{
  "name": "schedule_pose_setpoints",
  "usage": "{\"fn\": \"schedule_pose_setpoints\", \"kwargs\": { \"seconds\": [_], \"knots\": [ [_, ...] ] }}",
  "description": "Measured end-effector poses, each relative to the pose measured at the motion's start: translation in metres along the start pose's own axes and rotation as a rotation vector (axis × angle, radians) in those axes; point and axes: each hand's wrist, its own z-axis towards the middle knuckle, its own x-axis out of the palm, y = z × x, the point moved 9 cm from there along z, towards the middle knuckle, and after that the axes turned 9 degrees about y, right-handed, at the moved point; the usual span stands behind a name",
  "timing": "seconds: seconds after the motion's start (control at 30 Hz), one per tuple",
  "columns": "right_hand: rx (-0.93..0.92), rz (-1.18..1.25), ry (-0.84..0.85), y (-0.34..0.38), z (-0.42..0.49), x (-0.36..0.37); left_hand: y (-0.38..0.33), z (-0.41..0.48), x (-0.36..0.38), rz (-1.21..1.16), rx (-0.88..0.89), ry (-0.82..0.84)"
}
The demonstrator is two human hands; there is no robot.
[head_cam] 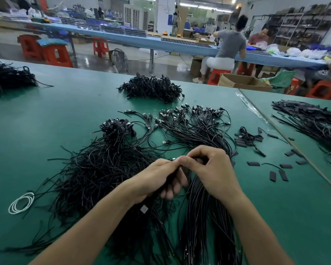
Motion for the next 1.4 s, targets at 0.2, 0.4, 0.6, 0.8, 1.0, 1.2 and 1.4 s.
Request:
{"fn": "schedule_pose_setpoints", "kwargs": {
  "seconds": [0.2,0.4,0.6,0.8,1.0,1.2,1.4],
  "knots": [
    [0.101,0.257,-0.032,-0.019,-0.004,0.018,-0.014,-0.004,0.012,-0.547,0.044,0.289],
    [0.125,0.005,0.206,-0.018,-0.012,0.053,-0.029,0.005,-0.025,-0.769,0.329,-0.088],
    [0.073,-0.246,0.403,-0.004,-0.018,0.062,-0.025,0.003,-0.039,0.069,0.38,-0.405],
    [0.022,-0.262,0.294,0.003,-0.014,0.033,-0.003,0.007,-0.011,0.359,0.118,-0.123],
    [-0.004,-0.044,0.204,0.004,-0.011,0.019,0.005,-0.001,0.001,0.138,-0.047,0.046],
    [0.032,0.175,0.327,-0.002,-0.01,0.031,0.013,-0.008,0.007,-0.139,-0.119,0.227],
    [0.052,0.204,0.325,-0.006,-0.011,0.035,0.016,-0.01,0.006,-0.152,-0.13,0.202]
  ]
}}
